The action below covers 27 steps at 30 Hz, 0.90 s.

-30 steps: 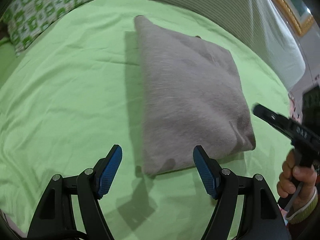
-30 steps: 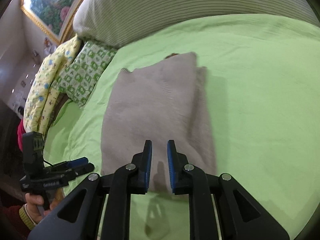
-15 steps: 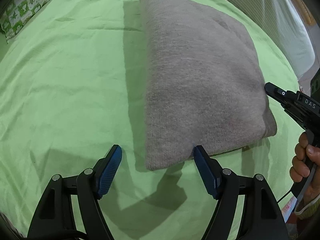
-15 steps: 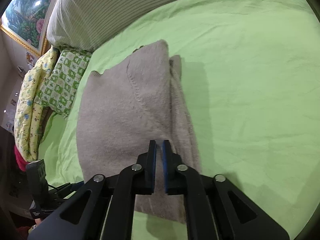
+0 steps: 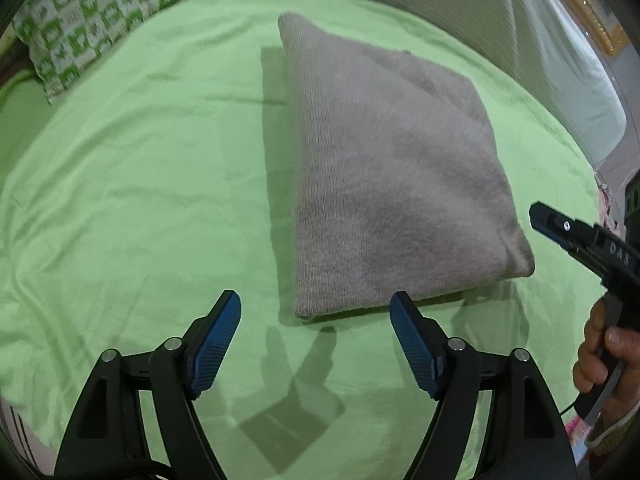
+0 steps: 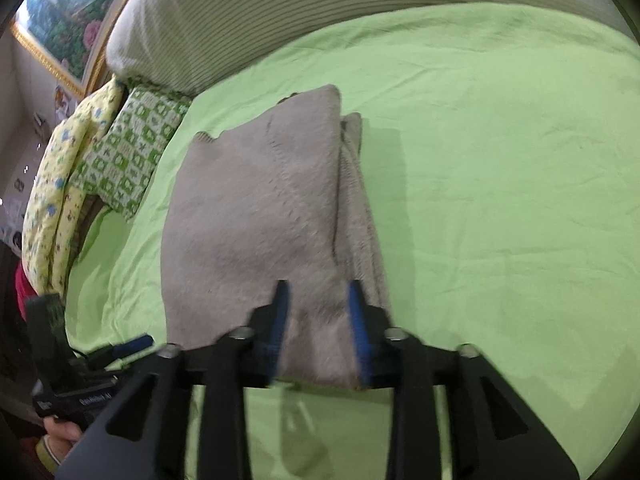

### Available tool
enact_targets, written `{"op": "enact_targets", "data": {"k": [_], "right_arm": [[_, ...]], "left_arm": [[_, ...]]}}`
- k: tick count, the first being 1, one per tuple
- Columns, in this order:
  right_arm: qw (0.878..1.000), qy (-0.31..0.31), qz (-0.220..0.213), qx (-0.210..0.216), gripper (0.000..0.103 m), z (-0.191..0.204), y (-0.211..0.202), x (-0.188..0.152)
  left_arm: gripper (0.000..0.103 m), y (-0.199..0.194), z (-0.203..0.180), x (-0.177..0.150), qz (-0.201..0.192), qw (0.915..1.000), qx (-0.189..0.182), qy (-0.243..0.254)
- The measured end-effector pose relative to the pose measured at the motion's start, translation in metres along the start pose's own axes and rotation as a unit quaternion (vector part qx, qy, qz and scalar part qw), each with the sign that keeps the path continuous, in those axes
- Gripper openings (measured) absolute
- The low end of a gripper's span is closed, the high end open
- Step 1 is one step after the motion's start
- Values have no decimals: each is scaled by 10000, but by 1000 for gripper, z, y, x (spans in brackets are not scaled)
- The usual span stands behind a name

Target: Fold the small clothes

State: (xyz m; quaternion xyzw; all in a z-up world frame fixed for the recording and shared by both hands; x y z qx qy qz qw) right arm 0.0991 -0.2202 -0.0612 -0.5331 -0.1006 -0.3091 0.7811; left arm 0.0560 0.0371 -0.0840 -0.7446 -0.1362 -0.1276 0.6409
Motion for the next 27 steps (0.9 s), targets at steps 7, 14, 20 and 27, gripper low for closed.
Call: {"op": "enact_targets", "data": {"k": [7,14,20,27], "right_arm": [[9981,-592,-150,-89,52,17,-14,-22],[9942,-1000,-368,-174,66,31,-26,-42],[9895,-1330,-474,-299,75,38,-29,-51],[9828,-1628,-819,-303,79,49,-39,-54]], "left_arm": [[79,-18,-8,-5,-411,9983,384,121],[79,-27,-7,-16,-640,9949,736,260],[79,-39,-4,-17,-870,9915,949,182],[81,-57,-9,-8,-1195,9859,1157,199]]}}
Point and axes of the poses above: each gripper's, at about its wrist camera, not at the fingertips, and y roughly the way its jaws point, z to its left, x to its top, the point moved 4 cm from there along y, roughly the way its jaws point, and after that the axes turned 6 degrees about y, right-handed, at the moved point
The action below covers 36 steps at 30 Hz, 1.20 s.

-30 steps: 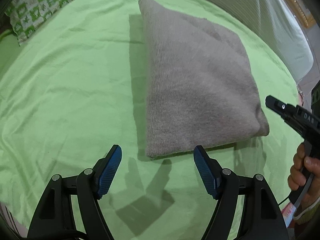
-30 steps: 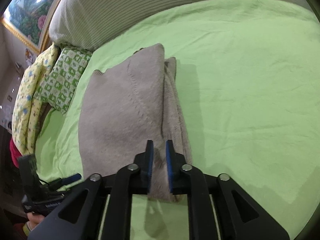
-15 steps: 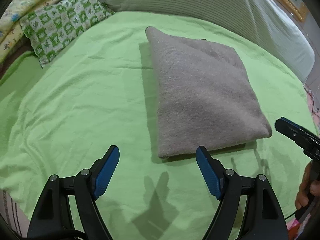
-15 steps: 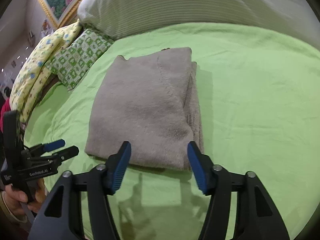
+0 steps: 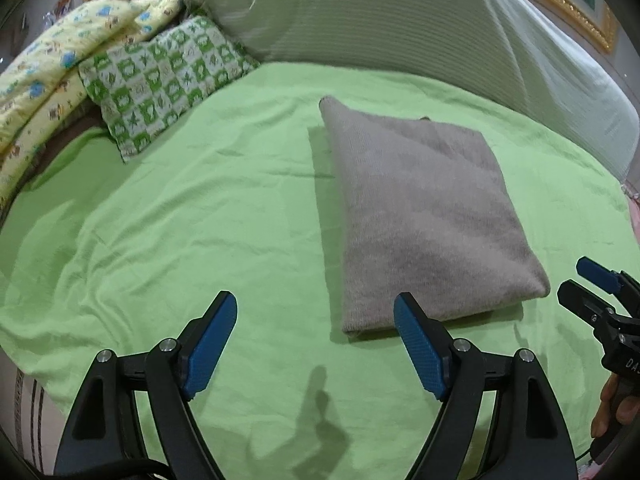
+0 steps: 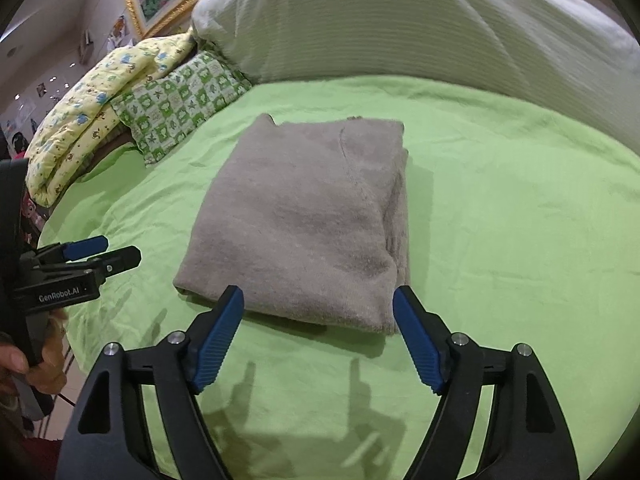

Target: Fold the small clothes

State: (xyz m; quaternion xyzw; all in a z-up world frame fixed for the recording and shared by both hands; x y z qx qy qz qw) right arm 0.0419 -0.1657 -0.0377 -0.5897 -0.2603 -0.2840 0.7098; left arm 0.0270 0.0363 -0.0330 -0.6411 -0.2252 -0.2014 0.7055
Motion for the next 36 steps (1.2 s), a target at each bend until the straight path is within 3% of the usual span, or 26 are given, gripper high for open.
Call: {"op": "enact_targets", "data": {"k": [6,9,17,26,36], "right_arm": [[9982,-242,-556,-38,86,4,-14,5],[9970,-339,-698,-63,95,4,-14,4],[9963,-615,-546,-244,96,7,3,-12],[9976,-524,-424,-153,99,5,19,-19],[9980,-494,-383,-124,99,5,29,-21]], "left_arm": [[87,-11,-10,12,-299,9990,70,312],[92,-11,-18,13,-387,9981,94,464],[92,6,-29,1,-318,9980,167,513],[92,28,-30,-14,-63,9984,198,529],[92,33,-33,-14,-64,9983,162,562]]}}
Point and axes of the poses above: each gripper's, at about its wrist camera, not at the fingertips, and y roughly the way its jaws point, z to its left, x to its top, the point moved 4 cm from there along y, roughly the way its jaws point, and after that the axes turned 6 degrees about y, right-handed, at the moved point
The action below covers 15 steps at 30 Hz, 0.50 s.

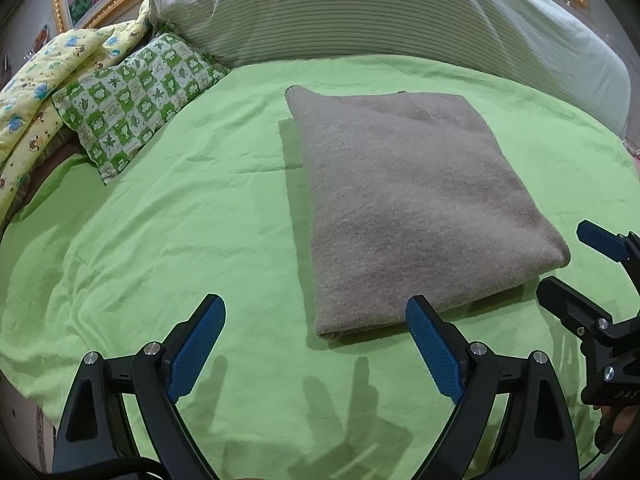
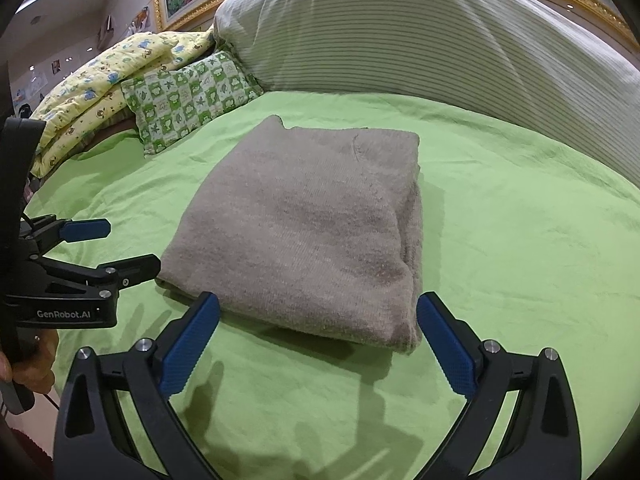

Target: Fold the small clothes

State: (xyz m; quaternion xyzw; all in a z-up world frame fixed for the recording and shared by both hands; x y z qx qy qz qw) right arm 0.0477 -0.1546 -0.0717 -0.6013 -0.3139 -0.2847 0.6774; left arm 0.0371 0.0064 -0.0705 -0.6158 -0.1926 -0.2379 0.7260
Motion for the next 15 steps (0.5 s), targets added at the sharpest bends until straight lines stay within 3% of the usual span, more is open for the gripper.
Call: {"op": "enact_targets", "data": {"k": [15], "right_arm": [[9998,168,-50,-78,99,-16,8,17]], "left_arm": [[93,4,-1,20,-74,9998,-142,-86]]}}
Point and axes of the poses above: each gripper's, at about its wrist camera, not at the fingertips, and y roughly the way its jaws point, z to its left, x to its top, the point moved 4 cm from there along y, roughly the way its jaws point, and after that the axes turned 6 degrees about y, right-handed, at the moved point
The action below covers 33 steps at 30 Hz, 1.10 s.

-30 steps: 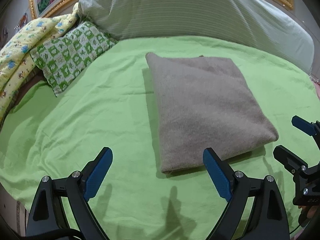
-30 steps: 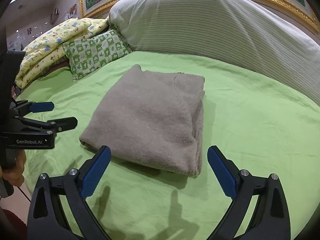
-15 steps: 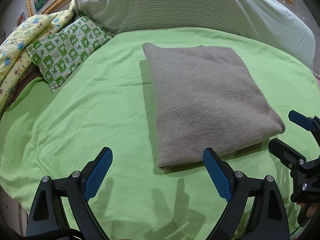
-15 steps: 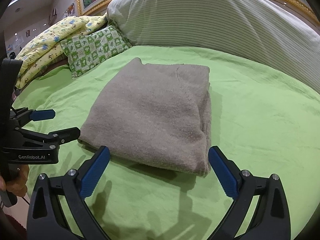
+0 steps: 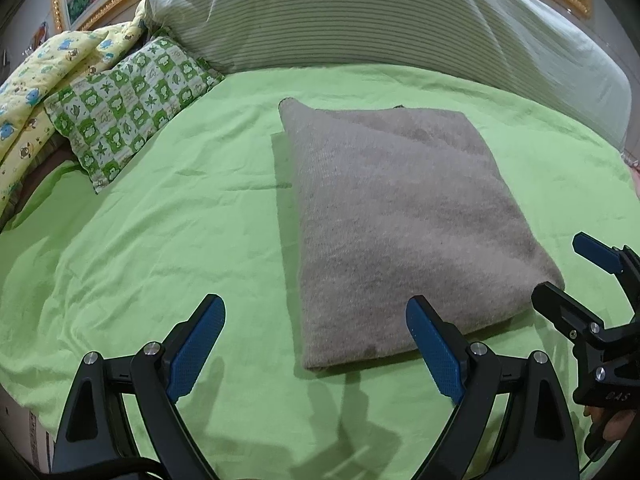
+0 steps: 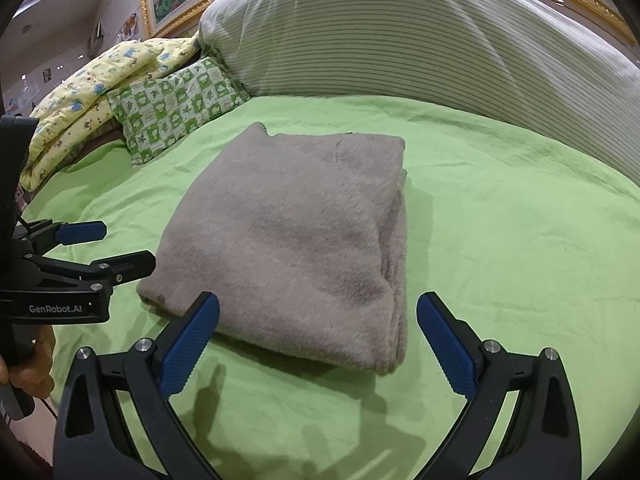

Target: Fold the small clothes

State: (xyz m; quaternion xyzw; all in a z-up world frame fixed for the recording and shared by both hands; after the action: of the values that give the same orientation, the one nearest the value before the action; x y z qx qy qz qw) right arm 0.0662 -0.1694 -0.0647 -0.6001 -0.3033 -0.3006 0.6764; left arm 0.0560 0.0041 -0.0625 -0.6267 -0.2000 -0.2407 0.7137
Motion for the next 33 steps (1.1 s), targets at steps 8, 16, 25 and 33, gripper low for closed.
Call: {"op": "enact_targets", "data": {"k": [8,16,25,33], "right_arm": [[10000,65,-24,-30,100,-2,1,6],[10000,48,-41,14,100,2,2,8],[10000,21,-31,17,100,2,2,9],[10000,57,-4,13,100,2,3,11]], "left_arm": [[93,-1,-3,2,2,10000,-52,42],[93,-1,-3,1,65,10000,-69,27],[93,0,-4,0,102,9999,-72,46],[93,2,-5,-1,193,9998,-101,42]]}}
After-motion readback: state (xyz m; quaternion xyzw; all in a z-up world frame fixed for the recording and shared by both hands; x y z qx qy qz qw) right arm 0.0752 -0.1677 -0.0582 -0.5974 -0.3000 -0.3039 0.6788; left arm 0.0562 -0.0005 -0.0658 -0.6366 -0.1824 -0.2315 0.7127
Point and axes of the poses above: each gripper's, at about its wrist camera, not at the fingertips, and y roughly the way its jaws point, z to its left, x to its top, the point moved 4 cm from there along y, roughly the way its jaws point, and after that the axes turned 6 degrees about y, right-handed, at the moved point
